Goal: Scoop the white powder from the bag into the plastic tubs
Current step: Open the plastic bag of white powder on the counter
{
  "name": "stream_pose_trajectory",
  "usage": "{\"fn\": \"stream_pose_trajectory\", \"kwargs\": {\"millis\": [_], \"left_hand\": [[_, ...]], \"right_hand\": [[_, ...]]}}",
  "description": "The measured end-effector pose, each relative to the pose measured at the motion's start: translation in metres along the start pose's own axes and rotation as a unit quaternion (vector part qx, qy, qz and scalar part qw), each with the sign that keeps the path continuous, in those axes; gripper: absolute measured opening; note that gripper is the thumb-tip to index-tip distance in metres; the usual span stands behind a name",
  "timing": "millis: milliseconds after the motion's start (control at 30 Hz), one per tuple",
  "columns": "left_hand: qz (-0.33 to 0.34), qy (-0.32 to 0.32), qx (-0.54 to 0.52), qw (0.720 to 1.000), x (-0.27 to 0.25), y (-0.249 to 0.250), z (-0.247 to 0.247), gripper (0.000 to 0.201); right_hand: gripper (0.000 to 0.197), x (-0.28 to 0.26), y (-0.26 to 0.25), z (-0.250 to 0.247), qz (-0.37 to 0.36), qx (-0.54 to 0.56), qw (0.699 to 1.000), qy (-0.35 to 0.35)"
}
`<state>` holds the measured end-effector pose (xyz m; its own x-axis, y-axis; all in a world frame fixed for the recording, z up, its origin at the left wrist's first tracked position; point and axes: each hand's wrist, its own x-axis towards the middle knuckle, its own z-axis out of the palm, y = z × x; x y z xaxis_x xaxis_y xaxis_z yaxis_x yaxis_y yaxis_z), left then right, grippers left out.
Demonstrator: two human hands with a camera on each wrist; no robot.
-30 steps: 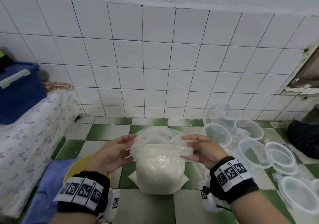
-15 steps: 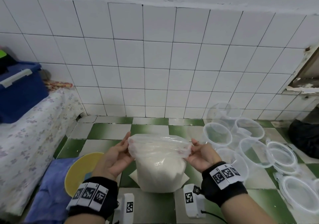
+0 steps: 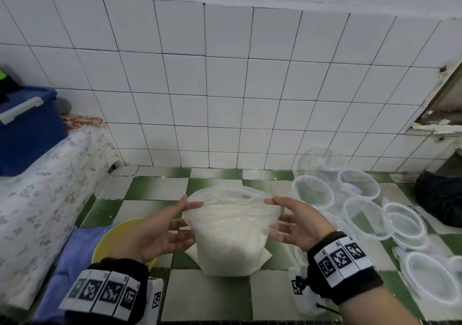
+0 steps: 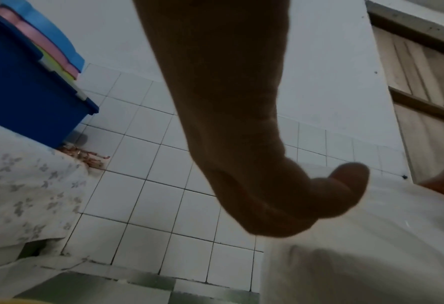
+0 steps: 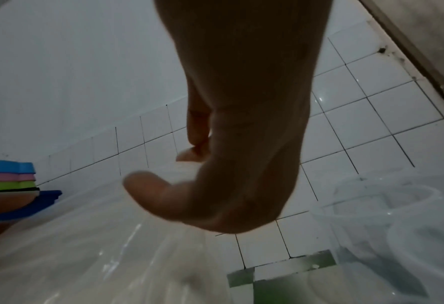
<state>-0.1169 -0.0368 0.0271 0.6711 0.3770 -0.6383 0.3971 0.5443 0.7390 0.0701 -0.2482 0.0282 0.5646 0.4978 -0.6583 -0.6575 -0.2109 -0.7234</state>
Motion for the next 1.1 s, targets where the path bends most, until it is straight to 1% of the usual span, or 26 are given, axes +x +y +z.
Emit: {"fn": "stream_pose_trajectory", "kwargs": {"millis": [67,133,233,300,367,433,467,500,567,633,733,833,867,900,967,1033,1100], "left_hand": [[0.005,-0.001,-0.035,0.999,0.003,-0.002,0.003,0.039],[0.007,0.006,-0.103,0.995,0.009,-0.007,0.004,0.037],[0.012,0.006,-0.22,0.975,0.015,-0.02,0.004,0.032],[0.015,-0.008,-0.274,0.961,0.017,-0.027,0.004,0.026],[0.019,-0.022,-0.306,0.951,0.019,-0.031,0.003,0.019],[0.033,-0.026,-0.346,0.937,0.022,-0.033,0.003,0.032],[0.031,-0.022,-0.362,0.931,0.025,-0.034,0.004,0.029],[0.026,-0.011,-0.374,0.927,0.025,-0.033,0.006,0.02],[0.019,0.003,-0.4,0.916,0.032,-0.032,0.008,0.036],[0.016,-0.002,-0.403,0.915,0.034,-0.03,0.01,0.04],[0.027,-0.033,-0.371,0.928,0.035,-0.029,0.008,0.046],[0.037,-0.046,-0.336,0.94,0.033,-0.029,0.009,0.041],[0.038,-0.04,-0.321,0.946,0.032,-0.029,0.009,0.039],[0.036,-0.029,-0.303,0.952,0.032,-0.03,0.009,0.036],[0.019,0.008,-0.251,0.968,0.033,-0.031,0.007,0.037],[-0.005,0.039,-0.214,0.976,0.032,-0.032,0.004,0.035],[-0.028,0.053,-0.191,0.98,0.031,-0.03,0.003,0.029]], "right_hand": [[0.016,0.003,0.0,0.003,-0.006,0.031,0.999,-0.006],[0.023,0.012,0.002,0.004,-0.007,0.089,0.996,-0.005],[0.036,0.022,0.008,0.004,0.023,0.179,0.984,-0.015],[0.04,0.026,0.011,0.003,0.04,0.241,0.97,-0.012],[0.039,0.028,0.013,0.002,0.047,0.313,0.949,-0.007],[0.039,0.031,0.016,0.003,0.048,0.359,0.932,0.005],[0.039,0.034,0.018,0.003,0.048,0.373,0.927,0.007],[0.04,0.036,0.019,0.004,0.047,0.381,0.923,0.01],[0.047,0.04,0.019,0.008,0.041,0.377,0.925,0.014],[0.054,0.042,0.019,0.012,0.035,0.37,0.928,0.005],[0.054,0.04,0.022,0.016,0.033,0.367,0.929,-0.012],[0.056,0.038,0.029,0.017,0.024,0.349,0.936,-0.029],[0.056,0.037,0.031,0.015,0.016,0.347,0.937,-0.032],[0.051,0.038,0.032,0.012,0.012,0.347,0.937,-0.029],[0.037,0.037,0.031,0.007,0.017,0.318,0.948,-0.001],[0.03,0.036,0.029,0.003,0.042,0.283,0.958,0.027],[0.025,0.031,0.025,0.004,0.079,0.267,0.96,0.031]]}}
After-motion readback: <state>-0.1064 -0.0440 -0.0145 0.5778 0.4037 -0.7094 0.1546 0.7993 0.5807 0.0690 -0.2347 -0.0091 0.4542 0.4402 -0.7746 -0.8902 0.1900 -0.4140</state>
